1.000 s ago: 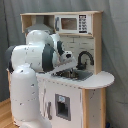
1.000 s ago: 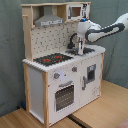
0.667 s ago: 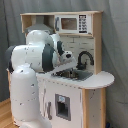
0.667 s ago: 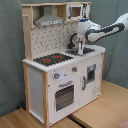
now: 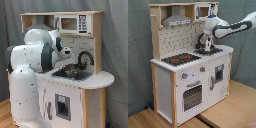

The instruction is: Play with the kitchen

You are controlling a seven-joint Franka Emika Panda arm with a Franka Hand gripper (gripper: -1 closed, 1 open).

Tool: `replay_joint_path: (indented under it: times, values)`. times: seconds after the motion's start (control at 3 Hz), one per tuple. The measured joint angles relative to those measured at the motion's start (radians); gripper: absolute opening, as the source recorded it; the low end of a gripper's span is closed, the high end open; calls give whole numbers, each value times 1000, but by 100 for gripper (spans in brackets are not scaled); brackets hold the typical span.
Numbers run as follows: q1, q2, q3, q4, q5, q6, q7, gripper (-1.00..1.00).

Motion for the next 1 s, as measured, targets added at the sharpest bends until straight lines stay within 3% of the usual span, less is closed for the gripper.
replay_joint_path:
  times: [0.67, 1.0]
  values:
    - [52, 2, 81, 159, 0, -92, -1, -100]
    - [71, -2, 163, 216, 2, -117, 0, -100]
